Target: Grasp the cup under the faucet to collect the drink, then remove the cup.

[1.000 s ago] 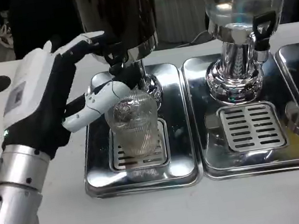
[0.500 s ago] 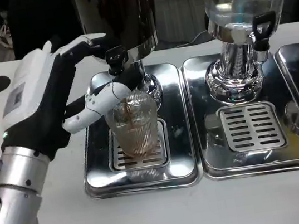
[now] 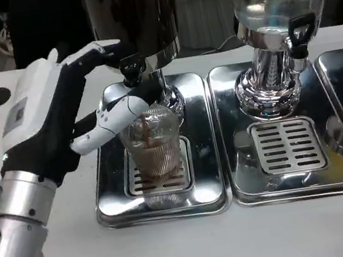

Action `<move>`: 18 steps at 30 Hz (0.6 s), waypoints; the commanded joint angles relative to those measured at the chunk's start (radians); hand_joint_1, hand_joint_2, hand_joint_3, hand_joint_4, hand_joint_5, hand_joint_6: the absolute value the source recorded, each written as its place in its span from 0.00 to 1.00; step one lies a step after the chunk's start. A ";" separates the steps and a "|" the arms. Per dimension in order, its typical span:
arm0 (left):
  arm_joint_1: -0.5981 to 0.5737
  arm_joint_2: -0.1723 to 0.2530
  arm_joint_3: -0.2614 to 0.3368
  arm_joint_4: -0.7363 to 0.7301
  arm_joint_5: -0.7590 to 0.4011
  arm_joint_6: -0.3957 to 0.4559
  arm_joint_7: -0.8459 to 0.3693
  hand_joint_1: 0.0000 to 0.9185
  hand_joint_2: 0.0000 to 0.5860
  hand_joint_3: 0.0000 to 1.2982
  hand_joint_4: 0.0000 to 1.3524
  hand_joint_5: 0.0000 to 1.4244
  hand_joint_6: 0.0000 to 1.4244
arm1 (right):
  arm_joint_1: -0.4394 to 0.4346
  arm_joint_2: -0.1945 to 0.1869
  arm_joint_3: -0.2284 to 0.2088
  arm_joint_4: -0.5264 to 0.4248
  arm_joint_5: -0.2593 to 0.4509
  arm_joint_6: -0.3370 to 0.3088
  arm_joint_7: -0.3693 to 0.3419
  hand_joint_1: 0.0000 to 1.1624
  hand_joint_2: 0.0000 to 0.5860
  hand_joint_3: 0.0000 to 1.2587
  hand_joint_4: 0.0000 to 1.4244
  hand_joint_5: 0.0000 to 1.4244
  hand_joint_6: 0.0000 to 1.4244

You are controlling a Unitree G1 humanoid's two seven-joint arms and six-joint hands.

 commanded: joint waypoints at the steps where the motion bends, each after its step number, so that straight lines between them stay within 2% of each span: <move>1: 0.015 0.003 -0.003 -0.027 -0.008 -0.023 -0.006 0.00 0.10 0.29 0.29 0.15 0.00 | 0.004 0.002 -0.004 0.006 0.008 -0.015 -0.003 0.60 0.88 0.32 0.28 0.21 0.14; 18: 0.032 0.000 0.003 -0.039 -0.011 -0.024 -0.003 0.00 0.11 0.29 0.29 0.15 0.00 | 0.006 0.001 -0.006 -0.002 0.010 -0.017 0.001 0.60 0.88 0.32 0.28 0.21 0.14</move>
